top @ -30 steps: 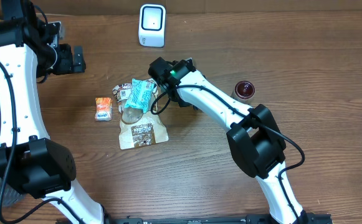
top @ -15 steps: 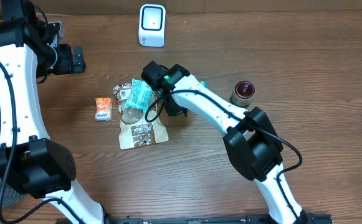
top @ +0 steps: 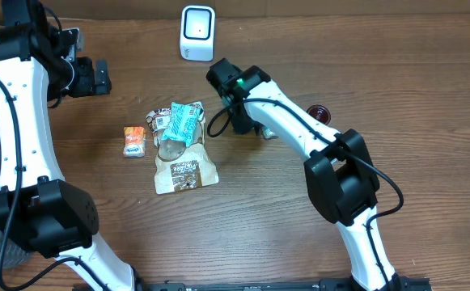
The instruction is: Scan the item barcode
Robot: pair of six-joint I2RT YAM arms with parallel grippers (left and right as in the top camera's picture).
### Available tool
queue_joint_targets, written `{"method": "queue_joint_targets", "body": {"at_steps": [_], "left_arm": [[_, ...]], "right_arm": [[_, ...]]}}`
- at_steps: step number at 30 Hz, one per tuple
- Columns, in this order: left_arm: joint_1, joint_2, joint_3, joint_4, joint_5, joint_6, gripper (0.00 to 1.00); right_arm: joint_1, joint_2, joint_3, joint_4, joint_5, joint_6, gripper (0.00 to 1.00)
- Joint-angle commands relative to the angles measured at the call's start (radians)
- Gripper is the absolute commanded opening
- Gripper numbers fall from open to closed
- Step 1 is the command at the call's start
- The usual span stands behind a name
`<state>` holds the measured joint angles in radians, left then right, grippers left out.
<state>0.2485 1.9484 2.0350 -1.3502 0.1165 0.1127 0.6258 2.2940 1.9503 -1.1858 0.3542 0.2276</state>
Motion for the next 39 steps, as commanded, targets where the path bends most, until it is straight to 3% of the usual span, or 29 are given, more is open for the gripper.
{"method": "queue_joint_targets", "body": {"at_steps": [1, 11, 25, 30, 35, 39], "left_arm": [[-0.007, -0.016, -0.005, 0.001, 0.007, 0.022, 1.00], [-0.007, -0.016, -0.005, 0.001, 0.007, 0.022, 1.00], [-0.007, -0.016, -0.005, 0.001, 0.007, 0.022, 1.00], [-0.007, -0.016, -0.005, 0.001, 0.007, 0.022, 1.00], [-0.007, -0.016, -0.005, 0.001, 0.007, 0.022, 1.00], [-0.007, -0.016, -0.005, 0.001, 0.007, 0.022, 1.00]], "right_arm": [[0.011, 0.008, -0.040, 0.031, 0.066, -0.060, 0.43], [-0.021, 0.008, -0.119, 0.105, 0.109, -0.061, 0.41], [-0.038, 0.008, -0.179, 0.129, 0.090, -0.061, 0.17], [-0.035, 0.008, -0.178, 0.126, 0.090, -0.061, 0.04], [-0.025, 0.006, -0.146, 0.073, 0.074, -0.037, 0.04], [-0.028, -0.024, -0.084, 0.028, -0.078, -0.038, 0.04]]}}
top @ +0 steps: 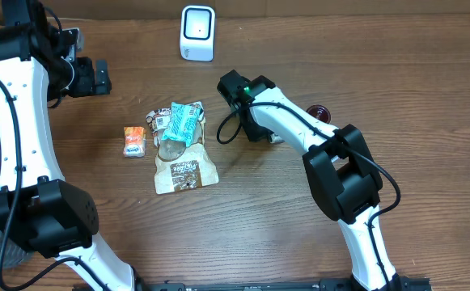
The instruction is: Scan the item barcode
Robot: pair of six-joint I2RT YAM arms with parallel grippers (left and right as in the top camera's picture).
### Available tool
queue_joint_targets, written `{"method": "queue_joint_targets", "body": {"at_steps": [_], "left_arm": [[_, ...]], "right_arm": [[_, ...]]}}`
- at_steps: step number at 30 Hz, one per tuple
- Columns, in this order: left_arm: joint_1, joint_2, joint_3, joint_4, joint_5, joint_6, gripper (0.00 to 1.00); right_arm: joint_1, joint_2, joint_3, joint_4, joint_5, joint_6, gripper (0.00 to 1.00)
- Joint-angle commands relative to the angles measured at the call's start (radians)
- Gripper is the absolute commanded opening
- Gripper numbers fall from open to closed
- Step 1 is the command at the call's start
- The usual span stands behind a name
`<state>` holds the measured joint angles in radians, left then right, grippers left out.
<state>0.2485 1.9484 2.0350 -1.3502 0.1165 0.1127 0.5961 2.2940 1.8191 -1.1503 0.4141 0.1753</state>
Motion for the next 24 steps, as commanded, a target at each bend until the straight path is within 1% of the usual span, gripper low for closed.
{"method": "queue_joint_targets", "body": {"at_steps": [1, 5, 6, 9, 13, 20, 24], "left_arm": [[-0.007, -0.016, -0.005, 0.001, 0.007, 0.022, 0.99], [-0.007, -0.016, -0.005, 0.001, 0.007, 0.022, 1.00], [-0.007, -0.016, -0.005, 0.001, 0.007, 0.022, 1.00], [-0.007, -0.016, -0.005, 0.001, 0.007, 0.022, 1.00], [-0.007, -0.016, -0.005, 0.001, 0.007, 0.022, 1.00], [-0.007, -0.016, -0.005, 0.001, 0.007, 0.022, 1.00], [-0.007, -0.016, -0.005, 0.001, 0.007, 0.022, 1.00]], "right_arm": [[-0.002, -0.038, 0.061, -0.011, -0.192, 0.013, 0.04], [-0.020, -0.106, 0.094, -0.002, -0.446, -0.016, 0.04], [-0.031, -0.135, 0.095, 0.011, -0.553, -0.028, 0.04], [-0.058, -0.177, 0.095, 0.026, -0.727, -0.045, 0.04], [-0.101, -0.188, 0.089, 0.051, -0.990, -0.070, 0.04], [-0.144, -0.186, -0.019, 0.178, -1.264, -0.075, 0.04], [-0.154, -0.186, -0.085, 0.252, -1.346, -0.066, 0.04]]}}
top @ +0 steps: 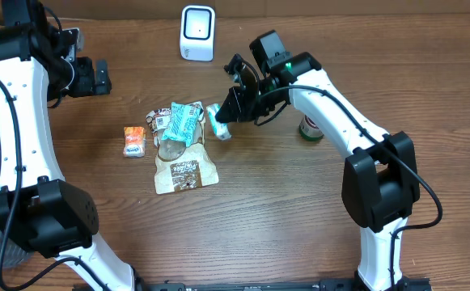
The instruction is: Scan the item barcode
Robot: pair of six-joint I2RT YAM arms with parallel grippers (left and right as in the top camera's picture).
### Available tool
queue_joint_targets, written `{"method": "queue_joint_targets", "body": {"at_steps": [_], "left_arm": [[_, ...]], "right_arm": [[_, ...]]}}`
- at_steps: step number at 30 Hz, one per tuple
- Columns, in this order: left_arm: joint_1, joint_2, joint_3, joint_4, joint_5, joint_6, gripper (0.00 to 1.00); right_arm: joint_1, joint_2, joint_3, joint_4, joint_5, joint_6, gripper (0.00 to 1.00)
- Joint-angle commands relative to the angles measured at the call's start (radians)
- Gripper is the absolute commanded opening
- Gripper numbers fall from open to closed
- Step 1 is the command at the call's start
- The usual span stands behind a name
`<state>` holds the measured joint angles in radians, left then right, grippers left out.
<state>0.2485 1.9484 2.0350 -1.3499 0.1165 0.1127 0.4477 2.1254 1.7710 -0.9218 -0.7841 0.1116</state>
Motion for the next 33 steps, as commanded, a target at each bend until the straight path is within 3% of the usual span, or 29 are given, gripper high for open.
{"method": "queue_joint_targets", "body": {"at_steps": [1, 10, 33], "left_arm": [[-0.007, -0.016, -0.005, 0.000, 0.007, 0.022, 1.00], [-0.007, -0.016, -0.005, 0.000, 0.007, 0.022, 1.00], [-0.007, -0.016, -0.005, 0.000, 0.007, 0.022, 1.00]], "right_arm": [[-0.008, -0.017, -0.056, 0.041, -0.149, 0.011, 0.04], [-0.029, -0.014, -0.179, 0.158, -0.156, 0.075, 0.04], [-0.142, 0.067, -0.216, 0.089, 0.019, 0.102, 0.04]]}}
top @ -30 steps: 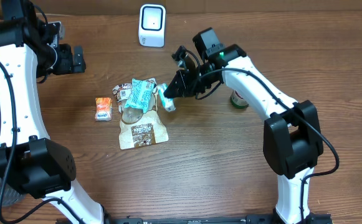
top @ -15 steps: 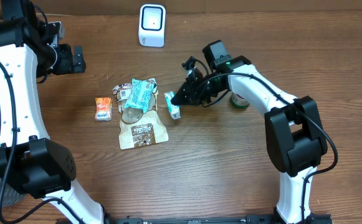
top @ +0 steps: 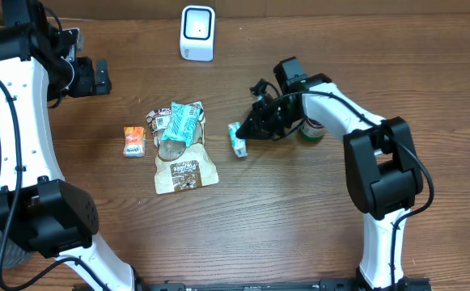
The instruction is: Scan the item barcode
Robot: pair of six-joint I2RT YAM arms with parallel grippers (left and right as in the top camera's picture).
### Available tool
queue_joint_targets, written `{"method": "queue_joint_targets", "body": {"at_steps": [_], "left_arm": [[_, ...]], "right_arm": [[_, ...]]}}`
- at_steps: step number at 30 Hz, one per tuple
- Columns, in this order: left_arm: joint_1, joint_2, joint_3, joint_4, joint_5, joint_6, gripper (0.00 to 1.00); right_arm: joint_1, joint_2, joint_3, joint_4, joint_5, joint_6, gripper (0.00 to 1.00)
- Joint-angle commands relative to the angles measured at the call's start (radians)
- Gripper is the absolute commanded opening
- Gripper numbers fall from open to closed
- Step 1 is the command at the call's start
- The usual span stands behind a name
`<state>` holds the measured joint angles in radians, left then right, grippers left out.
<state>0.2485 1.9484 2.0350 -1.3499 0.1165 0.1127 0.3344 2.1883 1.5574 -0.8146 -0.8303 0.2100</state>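
The white barcode scanner (top: 196, 32) stands at the back of the table. My right gripper (top: 247, 131) reaches left of a green can (top: 311, 129), low over the wood. A small green and white packet (top: 236, 139) sits right at its fingertips, and the gripper looks shut on one end of it. The packet is well in front of and to the right of the scanner. My left gripper (top: 103, 77) hangs at the far left, away from the items; its jaws are too dark to read.
A heap of snack packets lies left of centre: a teal wrapper (top: 182, 121), a brown pouch (top: 184, 172) and a small orange packet (top: 134, 141). A grey basket edge shows at the far left.
My right gripper has moved right and toward the front, from beside the heap to next to the green can. The green and white packet stayed at its fingertips. The left arm is unchanged.
My right gripper was first down over something white just right of the heap, and it stayed there at the second moment. Then it was raised nearer the scanner with the green and white packet at its tips, the green can uncovered. Now it is lower, beside the can.
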Motion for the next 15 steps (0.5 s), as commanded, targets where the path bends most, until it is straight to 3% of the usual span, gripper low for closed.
{"method": "queue_joint_targets", "body": {"at_steps": [1, 9, 15], "left_arm": [[-0.007, -0.016, -0.005, 0.000, 0.007, 0.022, 1.00], [-0.007, -0.016, -0.005, 0.000, 0.007, 0.022, 1.00], [-0.007, -0.016, -0.005, 0.000, 0.007, 0.022, 1.00]], "right_arm": [[-0.031, 0.004, -0.002, -0.025, 0.082, 0.003, 0.04], [-0.034, 0.004, -0.002, -0.072, 0.225, 0.053, 0.05], [-0.055, 0.004, 0.000, -0.086, 0.258, 0.053, 0.14]]}}
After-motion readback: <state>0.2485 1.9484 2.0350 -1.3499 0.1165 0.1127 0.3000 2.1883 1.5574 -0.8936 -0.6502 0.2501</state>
